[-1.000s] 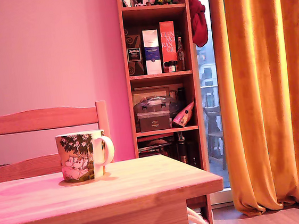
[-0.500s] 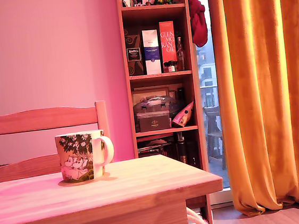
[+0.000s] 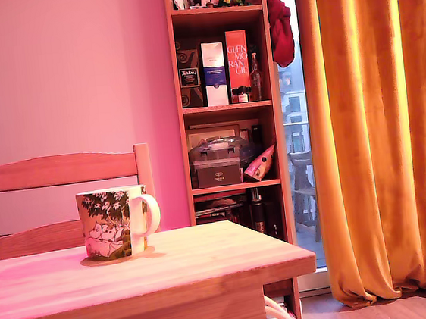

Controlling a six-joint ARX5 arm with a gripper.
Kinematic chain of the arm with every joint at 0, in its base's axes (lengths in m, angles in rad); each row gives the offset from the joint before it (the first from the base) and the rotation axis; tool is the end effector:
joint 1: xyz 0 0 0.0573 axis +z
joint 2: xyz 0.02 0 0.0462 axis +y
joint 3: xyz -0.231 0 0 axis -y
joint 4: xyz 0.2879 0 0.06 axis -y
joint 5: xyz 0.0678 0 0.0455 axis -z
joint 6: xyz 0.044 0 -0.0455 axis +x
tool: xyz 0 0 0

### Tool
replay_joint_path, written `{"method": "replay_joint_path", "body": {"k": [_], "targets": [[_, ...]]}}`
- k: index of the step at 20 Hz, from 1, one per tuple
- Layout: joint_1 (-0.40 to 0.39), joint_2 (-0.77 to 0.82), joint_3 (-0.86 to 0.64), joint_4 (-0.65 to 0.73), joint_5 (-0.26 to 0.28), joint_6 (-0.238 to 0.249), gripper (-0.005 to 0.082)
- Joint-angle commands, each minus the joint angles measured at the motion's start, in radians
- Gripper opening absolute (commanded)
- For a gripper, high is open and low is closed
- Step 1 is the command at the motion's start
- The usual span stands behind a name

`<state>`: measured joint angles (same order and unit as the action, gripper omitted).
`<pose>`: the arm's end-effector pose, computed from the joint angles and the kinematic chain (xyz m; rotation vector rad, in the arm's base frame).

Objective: Pick up the coffee capsules on the table and drop them inside the coffee cup

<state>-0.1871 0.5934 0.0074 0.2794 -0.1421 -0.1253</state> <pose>0.2052 -0.0325 0.0898 -0.0741 0.3047 -0.0256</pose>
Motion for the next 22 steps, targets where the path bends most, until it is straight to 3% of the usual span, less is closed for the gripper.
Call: {"method": "replay_joint_path", "body": {"k": [1,7,16,22], "targets": [[0.010,0.048,-0.013,0.056,-0.005,0.002,0.0569],[0.040,0.284,-0.013,0.257,0.004,0.002,0.0569],[0.053,0.727,-0.002,0.690,0.011,0.002,0.0566],[0.085,1.002,0.112,0.828,0.050,0.003,0.0566]]}}
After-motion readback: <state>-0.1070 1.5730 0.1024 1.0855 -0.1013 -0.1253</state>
